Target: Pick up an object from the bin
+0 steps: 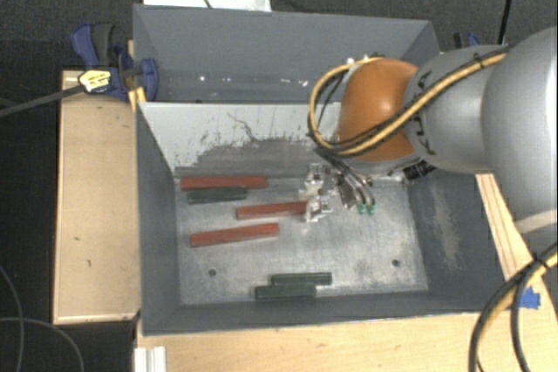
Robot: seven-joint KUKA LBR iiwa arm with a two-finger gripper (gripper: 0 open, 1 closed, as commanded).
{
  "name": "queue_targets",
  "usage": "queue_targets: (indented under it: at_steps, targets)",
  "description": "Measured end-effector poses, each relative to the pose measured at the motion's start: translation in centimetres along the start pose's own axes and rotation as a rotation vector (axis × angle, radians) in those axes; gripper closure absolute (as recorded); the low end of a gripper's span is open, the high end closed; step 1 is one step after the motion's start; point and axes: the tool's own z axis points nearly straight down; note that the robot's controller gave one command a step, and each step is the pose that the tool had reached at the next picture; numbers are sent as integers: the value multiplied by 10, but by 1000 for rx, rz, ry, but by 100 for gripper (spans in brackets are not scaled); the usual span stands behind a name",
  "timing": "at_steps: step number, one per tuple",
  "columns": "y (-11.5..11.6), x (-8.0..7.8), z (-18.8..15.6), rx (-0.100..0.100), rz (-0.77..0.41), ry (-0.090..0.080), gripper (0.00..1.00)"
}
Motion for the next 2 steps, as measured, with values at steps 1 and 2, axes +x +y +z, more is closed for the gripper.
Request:
queue_targets:
  at_steps: [1, 2]
  targets:
    - [0, 0, 0, 0, -1, 0, 100]
    - [20, 16, -151, -4, 14, 0, 100]
